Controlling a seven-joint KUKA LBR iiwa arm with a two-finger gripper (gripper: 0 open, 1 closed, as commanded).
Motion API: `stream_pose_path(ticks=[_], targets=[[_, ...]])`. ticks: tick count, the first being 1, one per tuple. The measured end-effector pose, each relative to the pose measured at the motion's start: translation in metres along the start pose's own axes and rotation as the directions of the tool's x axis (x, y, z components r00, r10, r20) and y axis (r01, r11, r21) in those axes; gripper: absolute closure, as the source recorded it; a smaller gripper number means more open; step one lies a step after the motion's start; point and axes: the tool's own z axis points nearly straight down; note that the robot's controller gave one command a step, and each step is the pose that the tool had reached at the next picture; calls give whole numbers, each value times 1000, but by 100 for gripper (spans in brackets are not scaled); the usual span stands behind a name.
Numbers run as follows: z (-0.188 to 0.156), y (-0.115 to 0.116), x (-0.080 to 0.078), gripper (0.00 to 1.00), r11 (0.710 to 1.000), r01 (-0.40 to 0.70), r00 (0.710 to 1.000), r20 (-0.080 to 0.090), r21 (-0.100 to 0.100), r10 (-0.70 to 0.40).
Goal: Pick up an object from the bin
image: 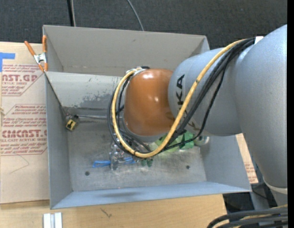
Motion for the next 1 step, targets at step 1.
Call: stream_pose_path(ticks=[1], targets=[[-74, 19, -12, 100, 917, 399, 917, -1, 0, -399]])
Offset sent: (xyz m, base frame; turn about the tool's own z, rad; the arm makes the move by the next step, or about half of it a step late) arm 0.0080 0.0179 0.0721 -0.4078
